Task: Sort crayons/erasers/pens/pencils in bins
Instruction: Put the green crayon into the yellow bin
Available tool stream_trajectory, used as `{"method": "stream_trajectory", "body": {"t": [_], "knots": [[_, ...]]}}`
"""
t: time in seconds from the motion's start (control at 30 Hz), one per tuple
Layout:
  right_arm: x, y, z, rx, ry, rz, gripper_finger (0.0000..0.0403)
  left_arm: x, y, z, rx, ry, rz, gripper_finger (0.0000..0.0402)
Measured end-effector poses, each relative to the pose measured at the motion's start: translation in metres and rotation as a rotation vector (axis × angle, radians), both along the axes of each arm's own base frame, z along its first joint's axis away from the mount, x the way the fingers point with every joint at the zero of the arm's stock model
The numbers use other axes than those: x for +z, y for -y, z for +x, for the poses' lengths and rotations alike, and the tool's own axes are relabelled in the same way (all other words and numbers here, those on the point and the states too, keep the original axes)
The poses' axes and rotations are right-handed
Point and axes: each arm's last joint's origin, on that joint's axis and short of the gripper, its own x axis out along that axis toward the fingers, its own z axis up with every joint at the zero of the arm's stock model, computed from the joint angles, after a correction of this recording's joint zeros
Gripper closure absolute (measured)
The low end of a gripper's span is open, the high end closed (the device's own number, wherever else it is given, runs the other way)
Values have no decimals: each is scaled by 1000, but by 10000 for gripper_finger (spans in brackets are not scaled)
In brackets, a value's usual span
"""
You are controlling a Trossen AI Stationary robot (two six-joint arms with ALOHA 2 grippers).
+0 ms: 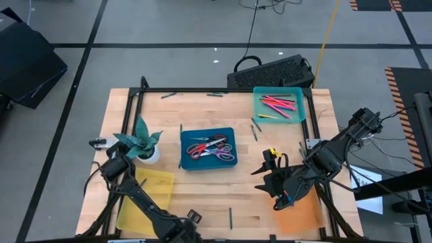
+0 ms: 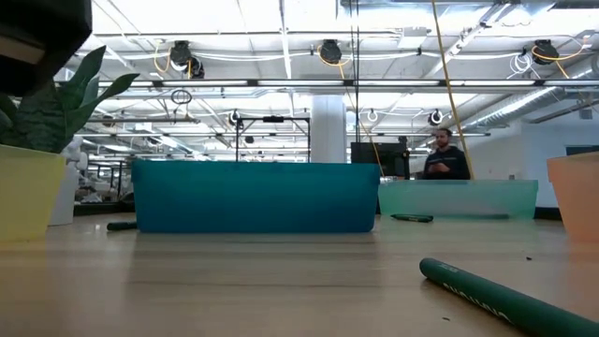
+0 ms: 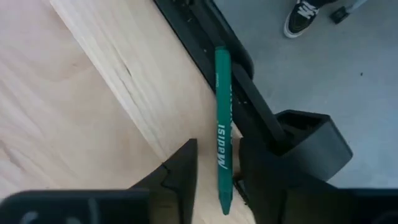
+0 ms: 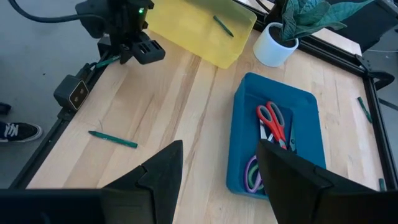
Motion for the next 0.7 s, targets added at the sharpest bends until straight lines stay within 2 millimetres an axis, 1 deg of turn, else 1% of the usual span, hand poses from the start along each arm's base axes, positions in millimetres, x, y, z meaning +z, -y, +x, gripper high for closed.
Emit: {"method": "stream_trajectory", "body": {"t": [0.2, 0.27, 0.5, 0.7], "knots": [[0, 0, 0, 0, 0, 0, 206, -6, 0, -1, -8, 9, -16, 372], [0, 0, 0, 0, 0, 0, 206, -6, 0, -1, -7, 8, -16, 388], [0, 0, 0, 0, 0, 0, 206, -6, 0, 0, -6, 21, -7, 370], [0, -1, 0, 17, -14, 23, 206, -6, -1, 0, -2, 18, -9, 390]]}}
